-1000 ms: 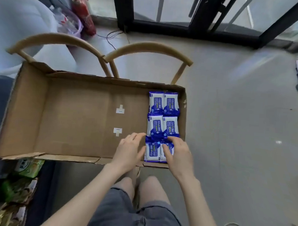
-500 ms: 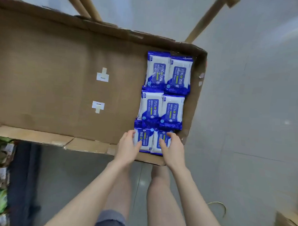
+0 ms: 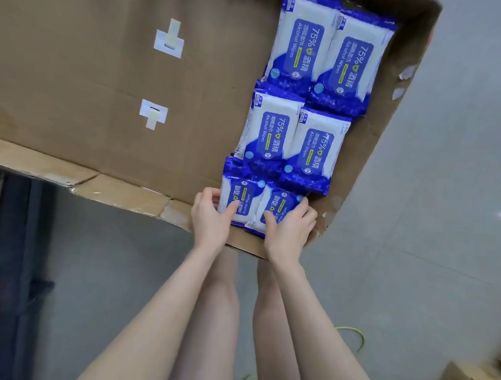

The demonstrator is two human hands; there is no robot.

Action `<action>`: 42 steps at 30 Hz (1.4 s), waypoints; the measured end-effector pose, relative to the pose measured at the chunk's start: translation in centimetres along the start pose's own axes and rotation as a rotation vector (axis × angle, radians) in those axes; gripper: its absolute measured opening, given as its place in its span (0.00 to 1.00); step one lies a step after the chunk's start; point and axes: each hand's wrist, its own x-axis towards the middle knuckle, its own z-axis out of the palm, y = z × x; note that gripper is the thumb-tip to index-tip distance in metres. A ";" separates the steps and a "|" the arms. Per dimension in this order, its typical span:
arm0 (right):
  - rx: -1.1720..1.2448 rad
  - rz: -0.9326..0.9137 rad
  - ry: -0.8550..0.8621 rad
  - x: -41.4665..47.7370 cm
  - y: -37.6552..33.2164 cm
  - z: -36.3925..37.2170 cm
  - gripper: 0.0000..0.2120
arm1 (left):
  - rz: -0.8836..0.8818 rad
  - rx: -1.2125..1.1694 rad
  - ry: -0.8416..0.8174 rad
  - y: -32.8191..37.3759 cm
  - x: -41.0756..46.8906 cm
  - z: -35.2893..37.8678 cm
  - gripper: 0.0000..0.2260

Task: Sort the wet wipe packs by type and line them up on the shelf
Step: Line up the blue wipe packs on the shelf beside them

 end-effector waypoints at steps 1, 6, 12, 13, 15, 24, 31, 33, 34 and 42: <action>0.012 0.003 0.014 0.1 0.0 0.1 0.39 | -0.001 -0.005 -0.005 -0.2 0.2 0.0 0.11; 0.132 0.031 0.082 0.4 0.2 0.0 0.33 | -0.009 -0.032 -0.080 -0.9 0.6 -0.7 0.07; 0.307 0.132 -0.015 -0.1 0.0 -2.1 0.12 | -0.014 -0.167 -0.119 -1.2 -0.8 -2.4 0.04; 0.358 0.133 -0.046 -0.8 0.0 -2.6 0.11 | -0.019 -0.206 -0.104 -1.2 -1.4 -3.1 0.03; 0.488 0.123 -0.117 -2.7 -0.2 -3.9 0.09 | -0.021 -0.296 -0.074 -0.6 -3.2 -5.2 0.04; 0.713 -0.242 -0.443 -15.4 -9.4 -11.0 0.10 | 0.019 -0.797 0.123 0.6 -13.8 -19.3 0.02; 0.625 -0.474 -0.609 -26.8 -18.4 -9.7 0.06 | 0.106 -0.995 0.232 -3.3 -20.0 -31.5 0.11; 0.611 -0.521 -0.655 -30.3 -20.6 -7.8 0.06 | 0.092 -1.040 0.343 -5.6 -21.0 -35.1 0.10; 0.600 -0.543 -0.678 -32.1 -21.5 -6.6 0.06 | 0.086 -1.062 0.390 -6.9 -21.5 -37.0 0.09; 0.540 -0.747 -0.879 -46.3 -28.3 4.7 0.09 | 0.154 -1.100 0.657 -18.3 -24.0 -52.0 0.07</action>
